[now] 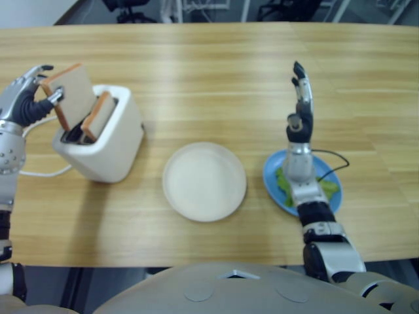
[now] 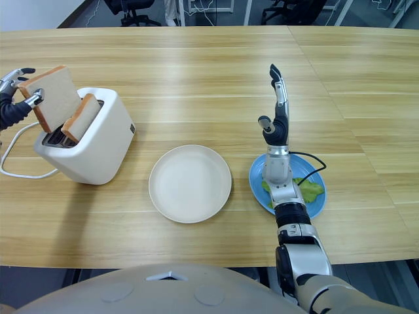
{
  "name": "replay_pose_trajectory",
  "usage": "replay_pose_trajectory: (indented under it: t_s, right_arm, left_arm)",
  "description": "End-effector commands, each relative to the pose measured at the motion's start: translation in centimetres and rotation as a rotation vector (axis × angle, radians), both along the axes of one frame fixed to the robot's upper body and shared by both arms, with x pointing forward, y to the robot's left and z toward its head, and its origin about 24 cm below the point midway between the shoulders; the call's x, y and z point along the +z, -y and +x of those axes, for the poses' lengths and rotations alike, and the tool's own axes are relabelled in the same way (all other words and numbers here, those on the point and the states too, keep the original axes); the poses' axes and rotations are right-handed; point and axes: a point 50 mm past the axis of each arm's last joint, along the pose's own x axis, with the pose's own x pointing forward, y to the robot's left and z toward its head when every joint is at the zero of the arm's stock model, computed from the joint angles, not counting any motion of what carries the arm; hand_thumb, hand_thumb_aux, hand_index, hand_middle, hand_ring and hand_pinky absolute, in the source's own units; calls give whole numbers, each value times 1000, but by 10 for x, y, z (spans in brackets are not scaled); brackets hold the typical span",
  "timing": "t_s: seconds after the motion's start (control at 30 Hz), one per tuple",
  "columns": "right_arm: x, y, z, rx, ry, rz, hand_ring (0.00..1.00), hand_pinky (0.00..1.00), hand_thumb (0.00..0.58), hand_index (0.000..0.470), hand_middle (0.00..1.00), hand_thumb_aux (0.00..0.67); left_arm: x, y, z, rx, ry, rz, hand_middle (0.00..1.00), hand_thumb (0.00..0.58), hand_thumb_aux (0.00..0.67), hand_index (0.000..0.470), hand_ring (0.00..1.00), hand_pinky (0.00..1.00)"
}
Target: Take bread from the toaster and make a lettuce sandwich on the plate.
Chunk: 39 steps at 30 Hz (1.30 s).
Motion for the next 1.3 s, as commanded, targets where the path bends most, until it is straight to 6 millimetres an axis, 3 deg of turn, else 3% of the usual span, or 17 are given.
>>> replay_pose_trajectory:
  t_s: [0.03, 0.5, 0.8, 1.07, 1.3]
  right_arm:
    - [2, 3, -1, -15, 8, 8, 0, 0, 0, 0, 0, 0]
    - [1, 0, 1, -12, 5, 15, 0, 0, 0, 0, 0, 0]
    - [0, -2, 3, -14, 6, 24, 0, 0, 0, 0, 0, 0]
    - [4, -1, 8, -26, 23, 40, 0, 0, 0, 0, 0, 0]
    - [10, 9, 9, -52, 45, 38, 0, 0, 0, 0, 0, 0]
  left_arm:
    - [2, 0, 2, -3, 29, -19, 1000, 580, 670, 460, 1000, 1000]
    - [52, 24, 0, -97, 259, 70, 1000, 580, 670, 460, 1000, 1000]
    - [72, 67, 10, -244, 334, 194, 1000, 580, 670, 460, 1000, 1000]
    - [48, 137, 30, -488, 309, 329, 1000, 580, 670, 460, 1000, 1000]
    - [14, 170, 34, -610, 265, 436, 1000, 580, 670, 460, 1000, 1000]
